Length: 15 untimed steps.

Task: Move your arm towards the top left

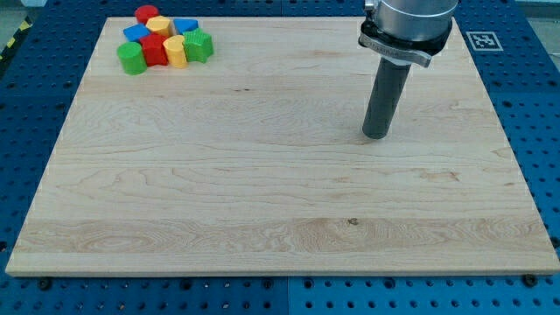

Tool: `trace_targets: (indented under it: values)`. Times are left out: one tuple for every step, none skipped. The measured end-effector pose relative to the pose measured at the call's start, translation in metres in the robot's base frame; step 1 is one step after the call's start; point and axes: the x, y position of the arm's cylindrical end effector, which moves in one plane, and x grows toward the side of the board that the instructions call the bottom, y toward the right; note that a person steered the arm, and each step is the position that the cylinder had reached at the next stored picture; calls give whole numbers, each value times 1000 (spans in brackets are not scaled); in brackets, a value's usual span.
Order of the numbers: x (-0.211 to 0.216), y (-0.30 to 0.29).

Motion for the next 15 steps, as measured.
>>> trace_targets:
  values:
    - [0, 0]
    - [0, 2]
    - [0, 12]
    - [-4, 12]
    - [-5, 12]
    - [-5, 15]
    - [-5, 16]
    - [-5, 17]
    - [-5, 7]
    - [-6, -54]
    - [-17, -131]
    - [-33, -205]
    - [-41, -281]
    - [-52, -365]
    - [-97, -424]
